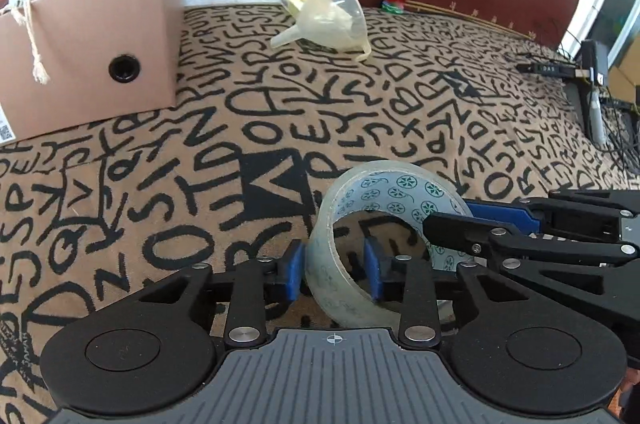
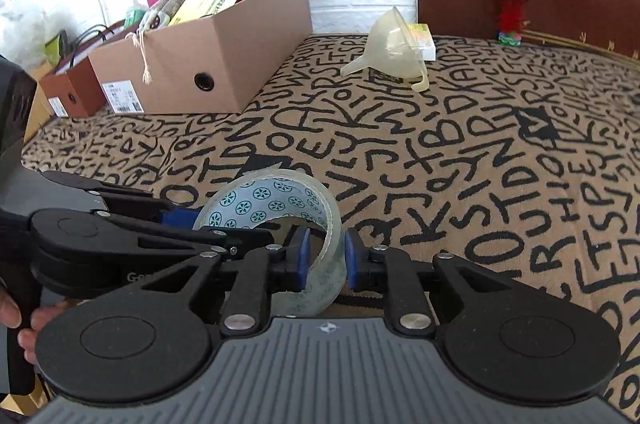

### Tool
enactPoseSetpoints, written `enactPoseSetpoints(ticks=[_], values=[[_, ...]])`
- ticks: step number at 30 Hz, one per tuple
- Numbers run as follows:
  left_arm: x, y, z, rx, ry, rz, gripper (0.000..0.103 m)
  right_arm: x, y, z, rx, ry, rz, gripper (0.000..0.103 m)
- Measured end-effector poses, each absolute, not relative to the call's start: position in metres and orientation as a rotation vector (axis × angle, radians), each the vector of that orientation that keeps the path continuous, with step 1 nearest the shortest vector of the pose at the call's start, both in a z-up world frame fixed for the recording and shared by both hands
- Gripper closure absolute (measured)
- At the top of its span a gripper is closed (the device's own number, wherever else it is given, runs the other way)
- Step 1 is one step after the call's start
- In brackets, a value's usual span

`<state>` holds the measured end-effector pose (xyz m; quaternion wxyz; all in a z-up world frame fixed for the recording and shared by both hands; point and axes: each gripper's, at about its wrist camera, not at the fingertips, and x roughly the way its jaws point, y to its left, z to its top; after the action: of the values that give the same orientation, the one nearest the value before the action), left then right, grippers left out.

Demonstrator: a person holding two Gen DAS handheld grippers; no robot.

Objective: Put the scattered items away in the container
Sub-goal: 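Carry the clear tape roll with the left gripper into the cardboard box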

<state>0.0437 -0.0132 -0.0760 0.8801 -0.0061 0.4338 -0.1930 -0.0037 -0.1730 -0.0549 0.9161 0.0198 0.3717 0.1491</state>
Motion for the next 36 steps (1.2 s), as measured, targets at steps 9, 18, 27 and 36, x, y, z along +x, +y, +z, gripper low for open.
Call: enactPoseSetpoints(ticks=[9,18,27,36], values=[[0.039,0.046,-0.022,-0.054,0.770,-0.280,0.080,0.007,-0.120,-0.002,-0.110,0.634,0.418,0.087],[0.069,0.144,0.062,-0.074,0.578,-0.081,0.082,0.055,-0.010,0.060,-0.285,0.429,0.550,0.091],[0.127,0.208,0.091,-0.073,0.519,-0.028,0.082,0.129,0.057,0.089,-0.237,0.381,0.573,0.091],[0.167,0.254,0.066,-0.112,0.540,0.050,0.058,0.175,0.101,0.072,-0.260,0.400,0.634,0.078]])
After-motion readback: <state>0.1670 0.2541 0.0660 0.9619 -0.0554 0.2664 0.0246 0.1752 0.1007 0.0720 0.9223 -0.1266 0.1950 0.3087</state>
